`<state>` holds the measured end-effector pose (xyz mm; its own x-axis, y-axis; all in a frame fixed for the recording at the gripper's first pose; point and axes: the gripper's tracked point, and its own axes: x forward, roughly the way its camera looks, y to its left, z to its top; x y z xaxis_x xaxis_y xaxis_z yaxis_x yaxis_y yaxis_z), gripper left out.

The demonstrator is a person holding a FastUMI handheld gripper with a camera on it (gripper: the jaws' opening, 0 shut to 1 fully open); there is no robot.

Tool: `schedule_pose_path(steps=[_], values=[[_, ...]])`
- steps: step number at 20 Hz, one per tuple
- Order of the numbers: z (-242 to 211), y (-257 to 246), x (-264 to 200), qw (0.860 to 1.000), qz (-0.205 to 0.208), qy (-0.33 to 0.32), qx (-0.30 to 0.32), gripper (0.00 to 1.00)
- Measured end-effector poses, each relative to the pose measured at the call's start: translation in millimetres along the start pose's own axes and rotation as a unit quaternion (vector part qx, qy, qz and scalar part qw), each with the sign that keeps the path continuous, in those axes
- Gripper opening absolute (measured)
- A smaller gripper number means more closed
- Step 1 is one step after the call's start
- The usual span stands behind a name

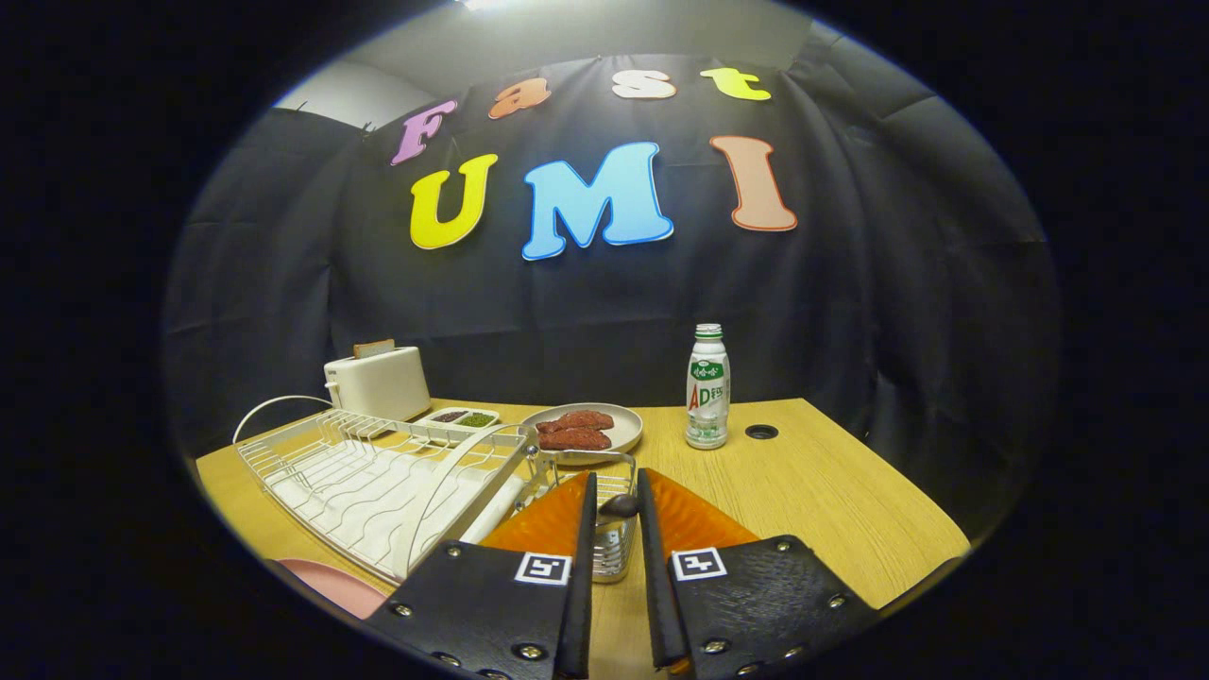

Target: Take the plate from the dish rack, then take the spoon from the basket and place it into the plate.

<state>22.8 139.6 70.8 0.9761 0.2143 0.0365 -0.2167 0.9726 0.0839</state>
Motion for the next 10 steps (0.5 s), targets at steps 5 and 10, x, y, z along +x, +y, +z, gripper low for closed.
schedule_pose_path(steps=[5, 10], values=[[3.8, 7.7, 10.4, 1.0, 0.017, -0.009, 0.022, 0.25], [3.4, 9.0, 12.5, 0.999, 0.0, 0.014, 0.049, 0.13]])
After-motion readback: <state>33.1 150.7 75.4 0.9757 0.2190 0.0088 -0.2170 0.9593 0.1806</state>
